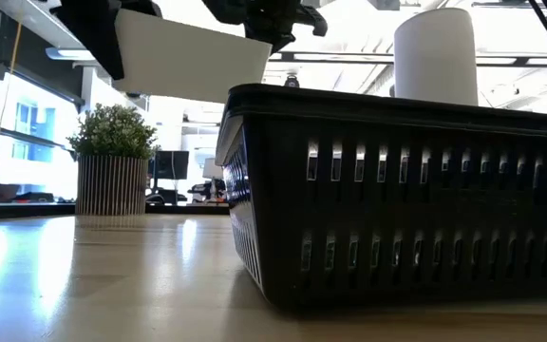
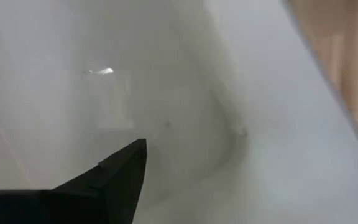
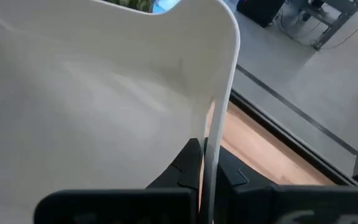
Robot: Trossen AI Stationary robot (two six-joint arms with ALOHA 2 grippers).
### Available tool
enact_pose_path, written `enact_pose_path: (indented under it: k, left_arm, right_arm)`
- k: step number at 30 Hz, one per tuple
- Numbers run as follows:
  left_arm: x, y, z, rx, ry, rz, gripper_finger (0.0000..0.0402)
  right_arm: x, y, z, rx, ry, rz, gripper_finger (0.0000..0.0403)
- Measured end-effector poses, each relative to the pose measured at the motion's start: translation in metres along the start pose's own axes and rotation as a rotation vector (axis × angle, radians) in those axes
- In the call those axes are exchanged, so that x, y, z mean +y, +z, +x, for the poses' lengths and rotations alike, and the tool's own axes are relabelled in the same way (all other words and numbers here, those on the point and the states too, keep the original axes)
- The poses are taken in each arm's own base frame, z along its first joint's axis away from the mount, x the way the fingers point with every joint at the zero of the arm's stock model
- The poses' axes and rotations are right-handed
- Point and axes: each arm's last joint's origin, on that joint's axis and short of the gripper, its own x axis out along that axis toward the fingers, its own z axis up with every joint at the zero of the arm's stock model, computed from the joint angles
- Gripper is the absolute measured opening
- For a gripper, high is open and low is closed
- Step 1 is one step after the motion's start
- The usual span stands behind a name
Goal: Stack baskets by color
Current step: Stack the top white bin on the white bins
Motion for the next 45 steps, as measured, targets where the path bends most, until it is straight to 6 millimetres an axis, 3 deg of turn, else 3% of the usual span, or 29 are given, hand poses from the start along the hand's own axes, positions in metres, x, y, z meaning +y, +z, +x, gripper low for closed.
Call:
enact_pose_path:
  k: [9,19,28,37,45]
  left_arm:
    - [-0.001,0.002,-0.023,-0.173,-0.341,-0.010,0.0257]
    - [0.021,-0.020,-0.053,-0.289,-0.380,-0.104,0.0258]
    - [0.025,-0.026,-0.058,-0.304,-0.375,-0.116,0.0257]
    - [0.031,-0.029,-0.057,-0.314,-0.197,-0.060,0.0259]
    - [0.033,-0.031,-0.058,-0.317,-0.148,-0.064,0.0258]
  right_arm:
    - [0.001,-0.009,0.003,0.038,-0.035,-0.037,0.0000]
    - [-0.002,-0.012,0.003,0.053,-0.074,-0.093,0.0000]
    - [-0.004,-0.010,0.002,0.036,-0.088,-0.087,0.0000]
    - [-0.020,-0.003,-0.045,-0.003,-0.051,-0.049,0.0000]
    - [-0.037,-0.026,-0.092,-0.003,-0.153,-0.027,0.0000]
